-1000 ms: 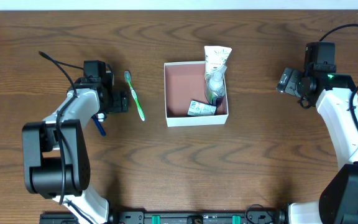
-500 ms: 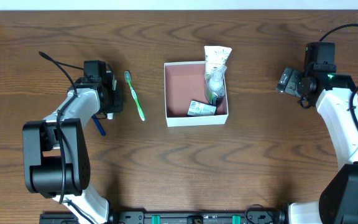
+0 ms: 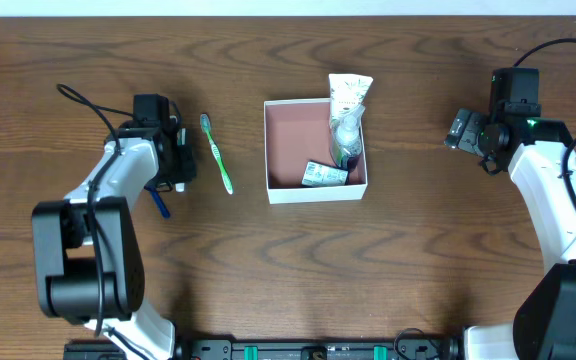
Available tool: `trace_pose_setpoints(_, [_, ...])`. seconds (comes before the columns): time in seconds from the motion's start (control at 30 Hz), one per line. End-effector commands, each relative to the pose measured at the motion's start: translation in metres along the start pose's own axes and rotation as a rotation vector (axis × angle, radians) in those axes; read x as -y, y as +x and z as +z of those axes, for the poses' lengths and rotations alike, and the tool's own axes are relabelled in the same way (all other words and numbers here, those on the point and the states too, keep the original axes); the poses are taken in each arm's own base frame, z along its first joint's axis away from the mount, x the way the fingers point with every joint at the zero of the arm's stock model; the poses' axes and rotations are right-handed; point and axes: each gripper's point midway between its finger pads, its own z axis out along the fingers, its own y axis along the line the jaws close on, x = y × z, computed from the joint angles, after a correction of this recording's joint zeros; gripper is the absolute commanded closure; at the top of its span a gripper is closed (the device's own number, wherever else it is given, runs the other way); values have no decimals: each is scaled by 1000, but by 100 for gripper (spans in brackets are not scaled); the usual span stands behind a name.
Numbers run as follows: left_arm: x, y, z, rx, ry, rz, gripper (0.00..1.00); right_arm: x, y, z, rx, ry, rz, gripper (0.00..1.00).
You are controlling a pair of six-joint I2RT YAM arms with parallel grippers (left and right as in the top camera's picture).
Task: Pack container
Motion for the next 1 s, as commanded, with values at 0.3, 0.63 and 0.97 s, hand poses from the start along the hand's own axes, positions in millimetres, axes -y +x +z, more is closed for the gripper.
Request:
trace_pose_setpoints(0.3, [-1,-25,-16,93,-1,-11,72,4,-3,-1,6,8,23,1])
trace_pose_setpoints(0.63, [0,-28,-11,104,0,1,64,4,-3,-1,6,8,23,1])
trace_pose_setpoints(0.97, [-1,-21,9,59,-6,10,55,4,-3,-1,6,8,23,1])
